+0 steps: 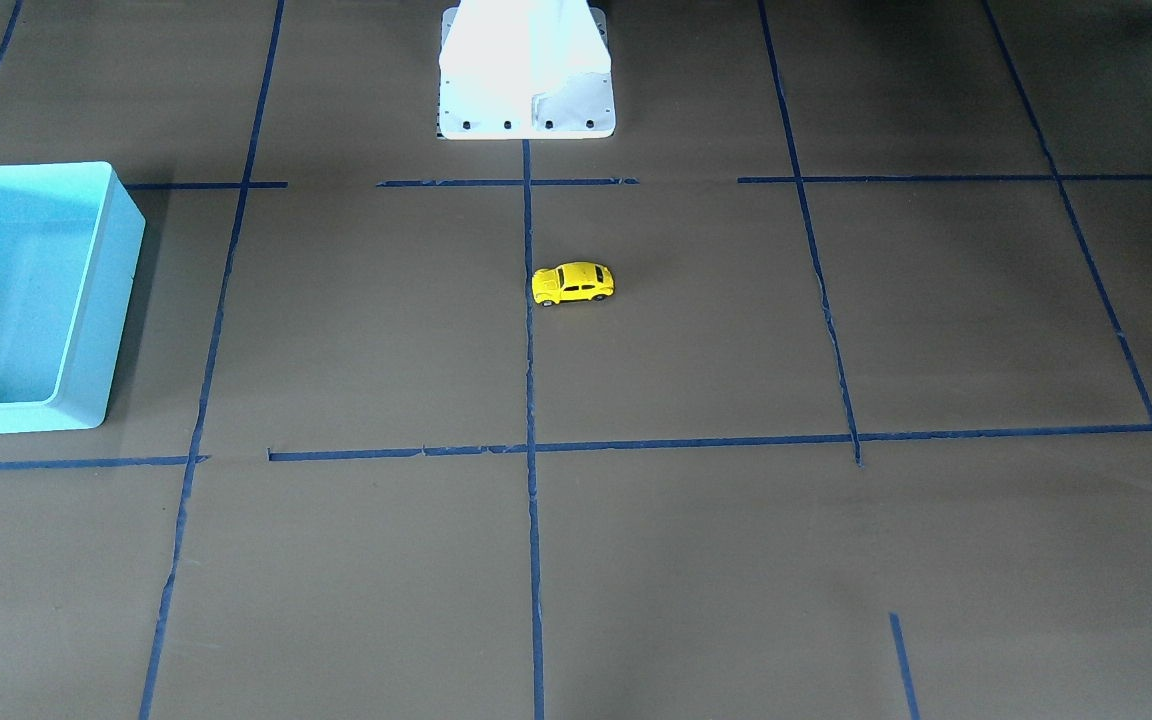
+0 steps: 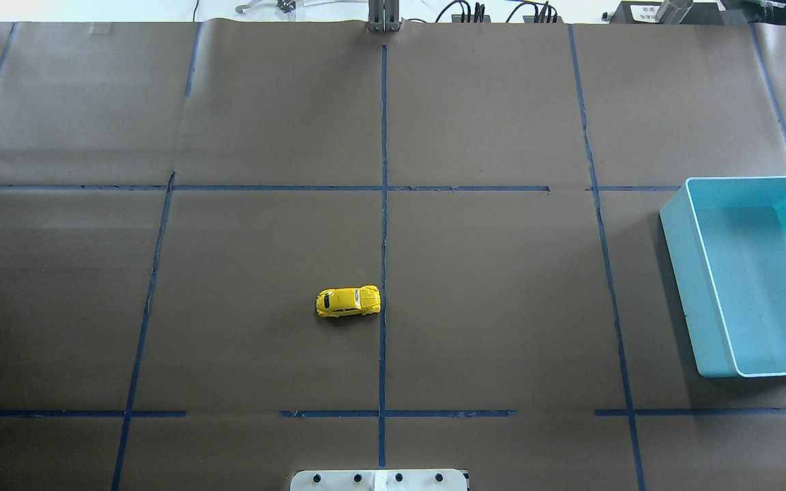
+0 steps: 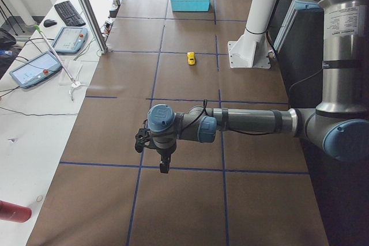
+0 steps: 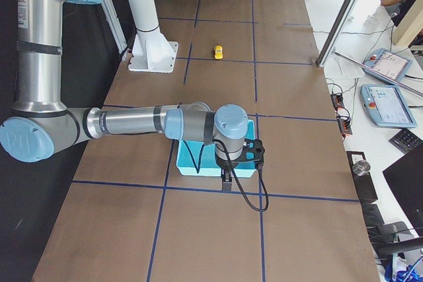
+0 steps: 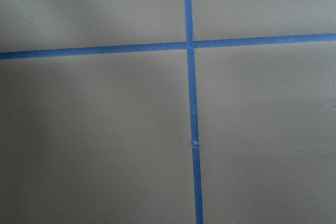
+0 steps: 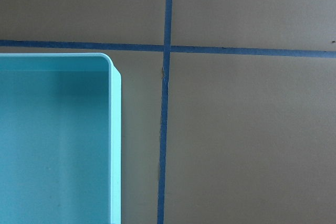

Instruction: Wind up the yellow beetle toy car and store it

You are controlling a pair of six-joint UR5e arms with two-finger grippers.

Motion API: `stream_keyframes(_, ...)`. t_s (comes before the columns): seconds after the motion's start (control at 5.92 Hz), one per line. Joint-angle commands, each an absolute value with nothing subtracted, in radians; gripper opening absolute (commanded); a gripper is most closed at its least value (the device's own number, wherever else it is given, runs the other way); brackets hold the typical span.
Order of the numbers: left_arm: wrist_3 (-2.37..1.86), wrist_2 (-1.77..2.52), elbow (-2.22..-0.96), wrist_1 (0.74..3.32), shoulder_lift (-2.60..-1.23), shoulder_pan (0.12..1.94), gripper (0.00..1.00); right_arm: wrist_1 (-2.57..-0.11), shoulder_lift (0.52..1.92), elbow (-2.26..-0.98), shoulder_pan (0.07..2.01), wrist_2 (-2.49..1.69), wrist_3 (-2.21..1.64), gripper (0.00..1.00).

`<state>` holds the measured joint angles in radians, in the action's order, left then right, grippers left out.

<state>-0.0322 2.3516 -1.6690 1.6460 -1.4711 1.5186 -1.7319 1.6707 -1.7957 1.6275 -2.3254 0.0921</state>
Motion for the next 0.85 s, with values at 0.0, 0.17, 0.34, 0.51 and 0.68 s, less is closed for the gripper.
stream_keyframes(0.0, -0.032, 2.35, -1.667, 1.644, -1.471, 1.519, 1.0, -1.733, 1.672, -1.796, 1.628, -2.327, 0.092, 1.0)
stream_keyframes(0.17, -0.032, 2.35, -1.667, 1.644, -1.474, 1.514, 1.0, -1.733, 1.672, -1.796, 1.628, -2.327, 0.092, 1.0)
stream_keyframes(0.34, -0.034, 2.347, -1.666, 1.643, -1.474, 1.499, 1.0, -1.733, 1.672, -1.795, 1.628, -2.327, 0.092, 1.0)
stream_keyframes(0.51, -0.034, 2.345, -1.667, 1.644, -1.476, 1.485, 1.0, -1.733, 1.672, -1.795, 1.628, -2.327, 0.092, 1.0)
stream_keyframes(0.68, -0.034, 2.35, -1.681, 1.643, -1.476, 1.455, 1.0, -1.732, 1.667, -1.796, 1.628, -2.327, 0.092, 1.0)
